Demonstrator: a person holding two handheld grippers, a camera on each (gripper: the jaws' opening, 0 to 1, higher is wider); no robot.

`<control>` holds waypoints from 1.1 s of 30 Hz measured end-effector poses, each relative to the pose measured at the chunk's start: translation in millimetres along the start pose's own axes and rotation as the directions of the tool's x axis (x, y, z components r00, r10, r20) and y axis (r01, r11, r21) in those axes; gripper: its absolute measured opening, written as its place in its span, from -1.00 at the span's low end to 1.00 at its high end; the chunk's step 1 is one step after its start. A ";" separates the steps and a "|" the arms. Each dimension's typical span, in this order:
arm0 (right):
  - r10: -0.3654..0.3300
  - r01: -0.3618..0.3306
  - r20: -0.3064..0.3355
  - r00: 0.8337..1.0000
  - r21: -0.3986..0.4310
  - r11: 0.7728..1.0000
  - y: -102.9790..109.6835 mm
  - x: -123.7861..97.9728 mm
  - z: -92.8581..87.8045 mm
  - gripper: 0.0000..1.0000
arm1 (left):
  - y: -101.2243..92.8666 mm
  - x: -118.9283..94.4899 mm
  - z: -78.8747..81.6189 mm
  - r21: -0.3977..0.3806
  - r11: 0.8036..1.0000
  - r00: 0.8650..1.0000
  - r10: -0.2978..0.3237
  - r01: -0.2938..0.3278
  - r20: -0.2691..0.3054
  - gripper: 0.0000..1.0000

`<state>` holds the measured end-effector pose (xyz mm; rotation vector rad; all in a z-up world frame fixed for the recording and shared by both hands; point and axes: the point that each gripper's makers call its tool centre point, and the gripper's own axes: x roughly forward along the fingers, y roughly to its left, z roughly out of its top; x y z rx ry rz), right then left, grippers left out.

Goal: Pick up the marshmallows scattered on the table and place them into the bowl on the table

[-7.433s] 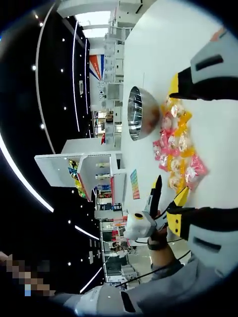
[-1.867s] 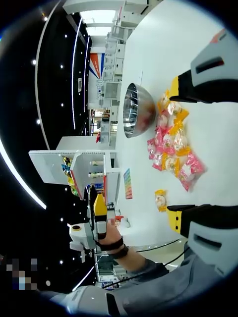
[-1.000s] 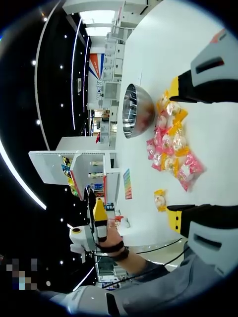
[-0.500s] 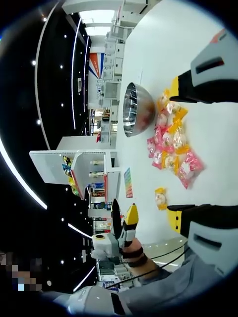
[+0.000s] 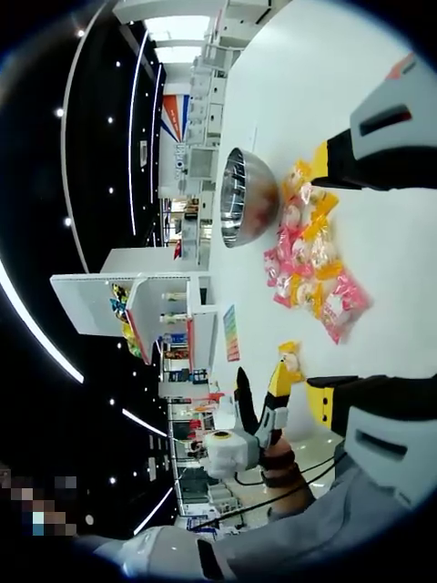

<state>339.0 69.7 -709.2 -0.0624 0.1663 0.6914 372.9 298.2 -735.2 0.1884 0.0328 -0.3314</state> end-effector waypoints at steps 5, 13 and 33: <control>-0.004 0.004 -0.004 1.000 -0.003 1.000 -1.0 -0.7 -0.5 0.59 | -5.9 -3.3 1.2 -0.015 1.000 0.999 0.023 -0.022 0.045 0.30; -0.005 0.005 -0.007 1.000 0.001 1.000 -1.5 -0.2 -2.1 0.58 | -17.0 0.7 -12.6 0.037 0.999 1.000 0.007 -0.006 -0.010 0.25; -0.003 0.003 -0.009 1.000 0.003 1.000 0.1 0.4 -3.4 0.57 | -25.4 6.7 -28.7 -0.013 0.999 0.995 -0.037 0.036 -0.096 -0.04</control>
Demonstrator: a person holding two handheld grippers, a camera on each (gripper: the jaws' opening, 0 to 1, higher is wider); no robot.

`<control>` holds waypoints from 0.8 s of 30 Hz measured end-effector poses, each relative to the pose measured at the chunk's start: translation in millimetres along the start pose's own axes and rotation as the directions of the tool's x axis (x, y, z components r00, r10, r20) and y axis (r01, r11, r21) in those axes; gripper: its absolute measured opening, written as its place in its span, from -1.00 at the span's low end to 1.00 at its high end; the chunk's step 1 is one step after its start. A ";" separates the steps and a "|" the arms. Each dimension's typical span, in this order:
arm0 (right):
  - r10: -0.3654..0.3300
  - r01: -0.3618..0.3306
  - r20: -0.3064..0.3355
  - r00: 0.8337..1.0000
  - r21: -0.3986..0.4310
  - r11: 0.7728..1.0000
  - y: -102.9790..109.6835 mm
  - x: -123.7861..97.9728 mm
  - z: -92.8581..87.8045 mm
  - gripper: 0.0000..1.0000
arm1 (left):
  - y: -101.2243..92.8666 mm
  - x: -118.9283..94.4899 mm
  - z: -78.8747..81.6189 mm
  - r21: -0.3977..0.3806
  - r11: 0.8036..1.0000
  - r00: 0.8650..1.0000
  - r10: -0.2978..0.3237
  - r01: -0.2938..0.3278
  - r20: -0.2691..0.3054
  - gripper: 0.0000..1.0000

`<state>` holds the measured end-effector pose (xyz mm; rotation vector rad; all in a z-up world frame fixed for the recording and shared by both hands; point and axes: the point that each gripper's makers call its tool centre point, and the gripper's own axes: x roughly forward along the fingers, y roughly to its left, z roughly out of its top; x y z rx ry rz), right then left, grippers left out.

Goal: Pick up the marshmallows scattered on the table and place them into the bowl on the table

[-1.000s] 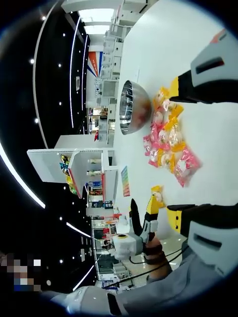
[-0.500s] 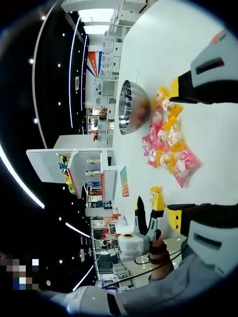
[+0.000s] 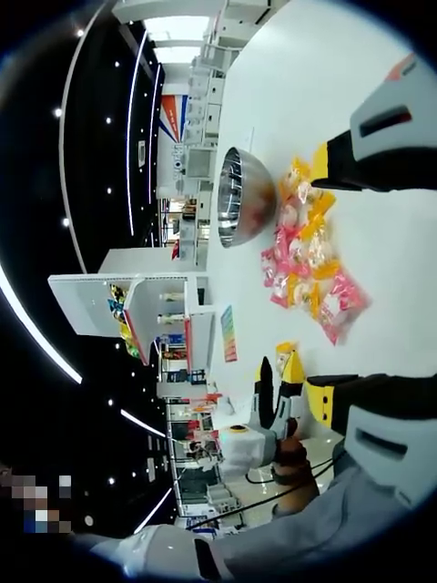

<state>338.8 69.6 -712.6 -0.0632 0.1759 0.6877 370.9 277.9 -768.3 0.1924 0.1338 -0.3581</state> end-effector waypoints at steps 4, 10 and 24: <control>-0.003 0.003 0.001 1.000 -0.001 1.000 -0.8 -0.6 0.4 0.57 | 0.1 0.4 -1.2 -0.001 1.000 1.000 -0.002 0.002 -0.004 -0.07; -0.002 0.002 0.002 1.000 -0.001 1.000 -1.2 -0.7 1.0 0.57 | -0.7 0.8 -3.1 0.006 1.000 1.000 -0.004 0.004 -0.014 -0.14; -0.004 0.004 0.001 1.000 -0.001 1.000 -1.9 0.2 0.5 0.57 | 2.6 2.9 -9.6 0.030 1.000 0.999 0.011 -0.009 -0.046 -0.37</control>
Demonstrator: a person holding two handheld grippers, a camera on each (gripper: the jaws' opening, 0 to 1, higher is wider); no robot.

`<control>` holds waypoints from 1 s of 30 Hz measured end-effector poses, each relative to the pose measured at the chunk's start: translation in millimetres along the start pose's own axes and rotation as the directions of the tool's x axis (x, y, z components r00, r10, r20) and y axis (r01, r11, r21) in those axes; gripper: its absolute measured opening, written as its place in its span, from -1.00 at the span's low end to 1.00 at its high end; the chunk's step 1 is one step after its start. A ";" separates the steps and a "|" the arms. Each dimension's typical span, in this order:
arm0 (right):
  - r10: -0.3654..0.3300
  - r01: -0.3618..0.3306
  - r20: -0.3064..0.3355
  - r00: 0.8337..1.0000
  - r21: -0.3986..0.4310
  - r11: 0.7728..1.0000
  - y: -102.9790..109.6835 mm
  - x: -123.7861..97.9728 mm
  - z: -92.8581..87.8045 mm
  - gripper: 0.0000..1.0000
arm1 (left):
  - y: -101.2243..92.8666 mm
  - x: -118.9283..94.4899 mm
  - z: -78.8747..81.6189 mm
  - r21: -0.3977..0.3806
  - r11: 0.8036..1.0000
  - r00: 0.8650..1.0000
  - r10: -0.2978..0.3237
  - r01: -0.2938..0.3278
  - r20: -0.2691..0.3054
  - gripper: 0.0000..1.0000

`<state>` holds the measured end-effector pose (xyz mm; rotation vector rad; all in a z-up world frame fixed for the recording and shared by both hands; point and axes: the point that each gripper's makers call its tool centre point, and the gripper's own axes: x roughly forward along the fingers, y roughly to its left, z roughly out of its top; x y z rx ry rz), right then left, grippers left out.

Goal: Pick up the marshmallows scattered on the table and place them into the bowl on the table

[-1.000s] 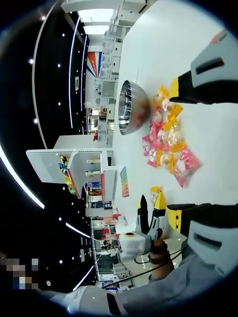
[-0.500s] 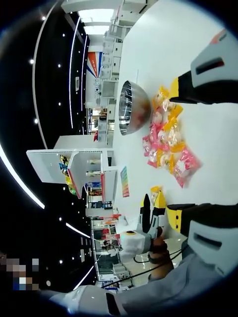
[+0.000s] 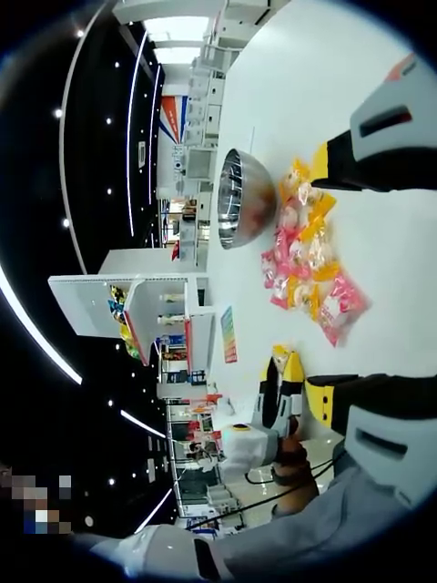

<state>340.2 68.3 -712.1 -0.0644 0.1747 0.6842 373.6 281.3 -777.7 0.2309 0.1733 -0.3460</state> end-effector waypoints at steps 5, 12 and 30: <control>0.000 0.000 0.000 1.000 0.001 1.000 -0.1 -0.2 -0.4 0.57 | 0.1 0.0 -0.8 0.001 1.000 1.000 0.001 -0.001 -0.007 -0.42; -0.001 0.001 -0.004 1.000 0.002 1.000 0.0 -0.3 -1.8 0.57 | 1.1 0.0 -0.6 -0.021 1.000 1.000 -0.007 0.007 -0.013 -0.49; -0.005 0.005 -0.002 1.000 0.002 1.000 -2.0 -0.5 -1.5 0.57 | 4.4 -11.4 25.0 -0.069 0.998 0.997 -0.006 0.011 0.078 -0.53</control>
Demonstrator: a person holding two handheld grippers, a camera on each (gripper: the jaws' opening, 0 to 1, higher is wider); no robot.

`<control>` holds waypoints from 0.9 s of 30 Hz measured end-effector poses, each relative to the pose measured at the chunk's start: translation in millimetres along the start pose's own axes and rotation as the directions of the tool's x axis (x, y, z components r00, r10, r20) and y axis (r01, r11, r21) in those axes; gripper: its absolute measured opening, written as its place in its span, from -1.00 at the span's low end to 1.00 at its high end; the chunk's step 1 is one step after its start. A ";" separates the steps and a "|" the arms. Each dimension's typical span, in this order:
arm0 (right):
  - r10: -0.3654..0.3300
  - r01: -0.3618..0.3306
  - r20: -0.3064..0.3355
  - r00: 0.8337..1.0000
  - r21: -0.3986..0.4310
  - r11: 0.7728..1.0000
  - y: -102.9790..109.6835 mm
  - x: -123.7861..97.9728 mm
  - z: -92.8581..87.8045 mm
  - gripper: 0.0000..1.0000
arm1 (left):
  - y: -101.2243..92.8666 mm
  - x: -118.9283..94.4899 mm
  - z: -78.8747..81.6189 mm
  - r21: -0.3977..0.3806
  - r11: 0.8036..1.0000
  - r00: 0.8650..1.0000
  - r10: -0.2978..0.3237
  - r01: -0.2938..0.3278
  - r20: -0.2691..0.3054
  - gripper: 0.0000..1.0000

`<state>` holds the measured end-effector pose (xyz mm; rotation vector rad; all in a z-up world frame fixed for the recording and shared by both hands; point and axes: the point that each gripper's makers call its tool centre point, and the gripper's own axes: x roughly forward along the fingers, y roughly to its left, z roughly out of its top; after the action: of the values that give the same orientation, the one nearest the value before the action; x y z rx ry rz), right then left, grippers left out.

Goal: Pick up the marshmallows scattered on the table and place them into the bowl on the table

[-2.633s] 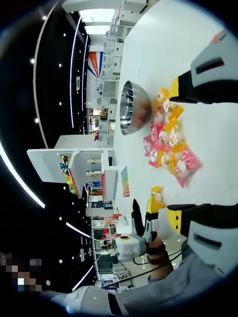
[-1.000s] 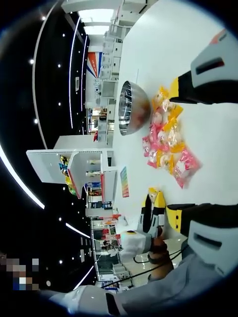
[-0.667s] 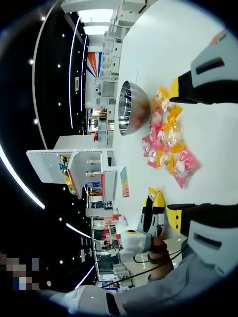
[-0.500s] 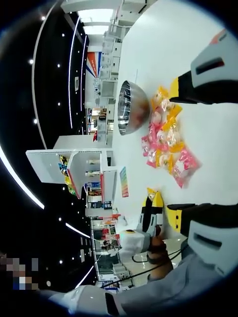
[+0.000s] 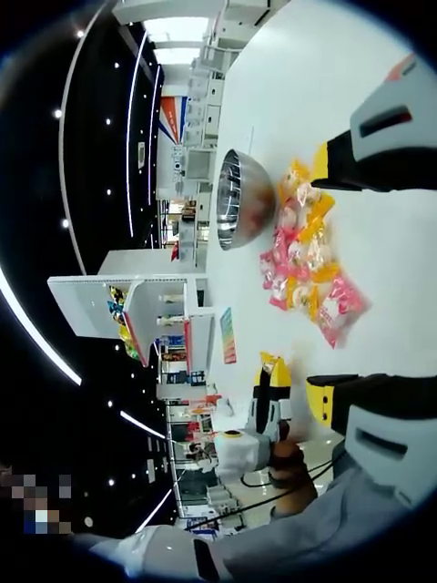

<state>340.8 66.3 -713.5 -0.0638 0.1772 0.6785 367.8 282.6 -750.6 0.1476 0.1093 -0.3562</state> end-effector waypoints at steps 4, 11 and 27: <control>-0.008 0.008 -0.002 1.000 -0.002 1.000 -3.2 -0.9 -0.3 0.57 | 5.5 -6.1 32.8 0.033 0.999 0.999 0.003 -0.005 0.047 -0.53; -0.009 0.009 -0.001 1.000 0.002 1.000 -5.5 0.5 -0.3 0.57 | 5.8 -1.8 114.8 0.125 0.989 0.985 -0.102 0.084 0.140 -0.53; -0.034 0.034 0.022 0.999 0.004 0.999 -13.7 -1.1 7.7 0.57 | -24.5 106.2 262.6 0.225 0.917 0.910 -0.373 0.331 0.181 -0.53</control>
<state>349.7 55.9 -705.7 -0.0555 0.1562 0.6444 479.1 181.1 -509.4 0.2773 -0.1222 -0.7450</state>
